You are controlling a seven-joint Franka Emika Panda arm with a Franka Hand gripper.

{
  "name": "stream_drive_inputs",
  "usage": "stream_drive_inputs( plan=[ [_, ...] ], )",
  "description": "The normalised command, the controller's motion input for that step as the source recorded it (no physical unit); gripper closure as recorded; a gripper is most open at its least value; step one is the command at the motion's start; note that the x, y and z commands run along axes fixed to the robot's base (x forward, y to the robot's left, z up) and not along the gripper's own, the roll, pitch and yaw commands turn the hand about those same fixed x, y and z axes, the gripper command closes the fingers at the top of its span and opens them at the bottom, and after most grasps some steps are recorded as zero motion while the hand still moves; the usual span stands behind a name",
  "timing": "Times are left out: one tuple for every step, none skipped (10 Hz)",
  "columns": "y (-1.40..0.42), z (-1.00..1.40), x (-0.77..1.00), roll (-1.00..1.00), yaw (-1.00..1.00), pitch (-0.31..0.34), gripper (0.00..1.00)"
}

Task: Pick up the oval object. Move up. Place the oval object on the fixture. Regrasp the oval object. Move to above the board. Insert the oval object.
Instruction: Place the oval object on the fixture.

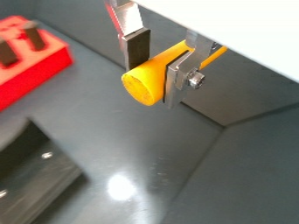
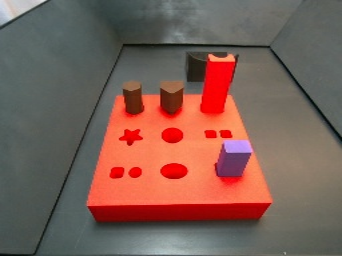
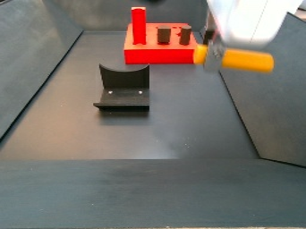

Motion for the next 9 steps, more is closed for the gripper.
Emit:
stream_drive_inputs(
  plan=[
    [-1.0, 0.21, 0.78, 0.02, 1.0, -0.001, 1.0],
    [-1.0, 0.18, 0.81, 0.02, 1.0, 0.006, 1.0],
    [-1.0, 0.18, 0.85, 0.02, 1.0, 0.012, 1.0],
    [-1.0, 0.17, 0.89, 0.02, 1.0, 0.017, 1.0],
    [-0.94, 0.14, 0.92, 0.02, 1.0, 0.024, 1.0],
    [-0.59, 0.07, 0.75, 0.02, 1.0, 0.033, 1.0],
    [-0.41, 0.04, 0.67, 0.03, 1.0, 0.036, 1.0],
    [-0.09, 0.01, 0.48, 0.03, 1.0, 0.046, 1.0],
    [-0.01, -0.01, 0.36, 0.03, 1.0, 0.053, 1.0]
  ],
)
